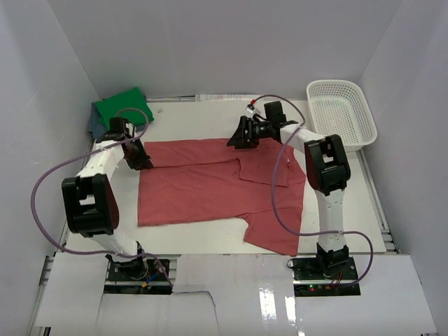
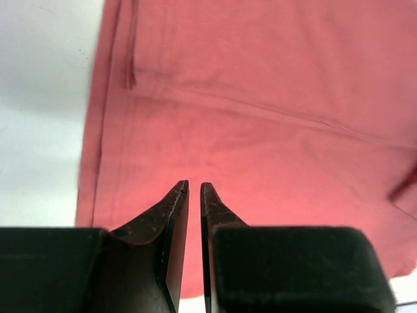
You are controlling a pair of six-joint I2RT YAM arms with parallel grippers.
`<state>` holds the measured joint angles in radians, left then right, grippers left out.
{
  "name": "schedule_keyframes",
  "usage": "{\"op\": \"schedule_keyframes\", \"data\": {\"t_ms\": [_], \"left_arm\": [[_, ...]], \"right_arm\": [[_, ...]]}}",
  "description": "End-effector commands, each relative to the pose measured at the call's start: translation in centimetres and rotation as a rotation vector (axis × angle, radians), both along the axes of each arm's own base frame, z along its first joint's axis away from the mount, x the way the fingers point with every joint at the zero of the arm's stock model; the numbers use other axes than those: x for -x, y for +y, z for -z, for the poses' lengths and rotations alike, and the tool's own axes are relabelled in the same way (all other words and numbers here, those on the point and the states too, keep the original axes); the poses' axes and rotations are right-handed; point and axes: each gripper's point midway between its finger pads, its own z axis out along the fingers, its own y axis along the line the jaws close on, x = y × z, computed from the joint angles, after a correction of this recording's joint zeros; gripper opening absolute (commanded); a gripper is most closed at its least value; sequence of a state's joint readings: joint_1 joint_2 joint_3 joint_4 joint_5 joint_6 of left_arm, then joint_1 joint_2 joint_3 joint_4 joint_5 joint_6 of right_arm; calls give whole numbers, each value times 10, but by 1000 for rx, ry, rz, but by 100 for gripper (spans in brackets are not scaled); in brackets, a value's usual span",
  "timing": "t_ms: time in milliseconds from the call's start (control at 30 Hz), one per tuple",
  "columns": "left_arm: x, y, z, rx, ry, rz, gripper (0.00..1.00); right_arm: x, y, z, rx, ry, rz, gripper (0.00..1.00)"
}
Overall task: Fold and stack the t-shirts
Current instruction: Fold the flattened tshirt in 1/3 of the way
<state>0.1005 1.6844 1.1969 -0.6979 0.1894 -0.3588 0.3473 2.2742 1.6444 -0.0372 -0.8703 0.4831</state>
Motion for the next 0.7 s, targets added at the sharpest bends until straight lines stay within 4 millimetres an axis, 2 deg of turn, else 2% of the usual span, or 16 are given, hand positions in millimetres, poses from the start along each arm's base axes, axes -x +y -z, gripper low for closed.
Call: {"op": "schedule_keyframes", "data": {"t_ms": [0, 33, 67, 100, 133, 167, 200, 233, 267, 333, 400, 433, 467, 500, 533, 667], "left_arm": [[5, -15, -61, 53, -171, 26, 25], [14, -20, -59, 63, -158, 32, 26], [20, -22, -59, 73, -154, 37, 29], [26, -25, -66, 79, -172, 40, 34], [32, -25, -66, 77, -167, 32, 39], [43, -26, -58, 83, -146, 18, 48], [48, -25, -59, 82, -153, 10, 51], [56, -24, -60, 73, -166, -15, 53], [55, -22, -65, 68, -187, -29, 55], [64, -21, -64, 63, -201, -54, 57], [71, -21, -59, 80, -185, -95, 59], [72, -21, -61, 80, -196, -104, 59], [74, -20, -58, 81, -192, -114, 60], [74, -20, -54, 81, -190, -130, 61], [74, -21, -51, 90, -186, -128, 61], [70, -30, -34, 140, -148, -96, 61]], "right_arm": [[13, -19, -63, 99, -199, 45, 71], [26, -31, -44, 195, -171, 76, 72], [34, -38, -43, 246, -168, 99, 72], [43, -46, -58, 278, -197, 128, 73], [59, -58, -37, 374, -168, 160, 73], [71, -66, -33, 420, -163, 177, 74], [86, -76, -42, 455, -165, 210, 74], [106, -94, -33, 529, -141, 272, 74], [120, -103, -25, 560, -117, 291, 75], [143, -124, -13, 615, -72, 348, 75], [177, -144, -3, 644, -25, 389, 76], [183, -154, 0, 670, -20, 417, 76], [190, -160, -9, 657, -45, 447, 76], [199, -167, -2, 674, -30, 461, 79], [201, -174, -7, 679, -51, 495, 81], [204, -193, -1, 763, -56, 541, 82]]}}
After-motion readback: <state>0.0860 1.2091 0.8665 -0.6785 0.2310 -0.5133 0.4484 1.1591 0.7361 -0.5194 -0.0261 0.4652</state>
